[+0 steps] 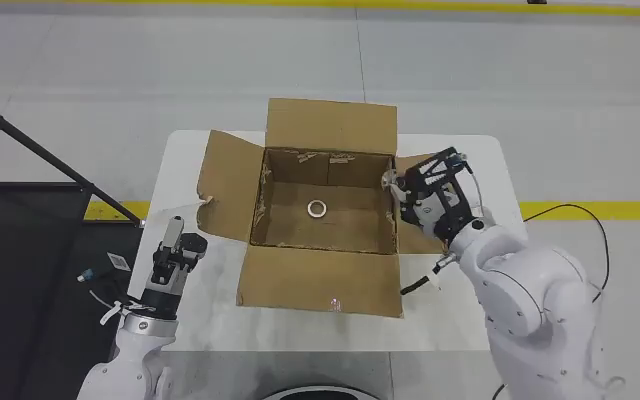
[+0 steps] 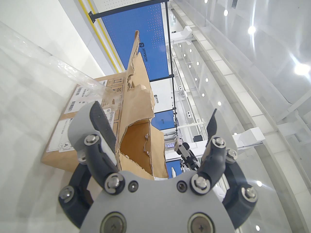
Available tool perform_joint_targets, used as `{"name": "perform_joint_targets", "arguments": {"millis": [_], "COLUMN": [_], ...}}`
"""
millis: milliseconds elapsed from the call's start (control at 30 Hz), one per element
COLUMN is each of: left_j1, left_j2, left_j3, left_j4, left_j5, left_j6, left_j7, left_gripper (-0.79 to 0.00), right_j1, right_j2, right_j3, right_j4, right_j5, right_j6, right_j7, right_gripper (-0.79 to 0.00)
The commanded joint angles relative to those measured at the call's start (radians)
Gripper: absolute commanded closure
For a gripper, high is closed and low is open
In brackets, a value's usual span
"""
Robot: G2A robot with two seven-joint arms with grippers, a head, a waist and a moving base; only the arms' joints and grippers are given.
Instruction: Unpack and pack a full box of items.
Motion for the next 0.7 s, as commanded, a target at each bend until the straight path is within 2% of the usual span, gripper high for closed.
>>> {"name": "perform_joint_targets", "arguments": {"millis": [0,300,467,667], "left_j1": [0.0,0.0,0.0,0.0], "left_j2": [0.0,0.0,0.0,0.0], "left_j3": [0.0,0.0,0.0,0.0], "left_j4": [0.0,0.0,0.0,0.0], "left_j5": [0.0,0.0,0.0,0.0], "left_j6": [0.0,0.0,0.0,0.0], "left_j7": [0.0,0.0,0.0,0.0], "left_gripper": [-0.785,-0.785,-0.785,-0.785], "right_j1": [0.073,0.288,0.36,0.405], "right_j2": [-0.01,-0.056,-0.082,-0.107], "right_j3": [-0.091,-0.32,-0.41,-0.47], "right_j4": [0.094,0.445,0.595,0.703], "right_j5": [-0.007,-0.02,-0.043,-0.064], "right_j6": [0.011,0.039,0.06,0.09], "right_j7": [0.002,0.002,0.033,0.042], "right_gripper": [0.0,0.0,0.0,0.0]}}
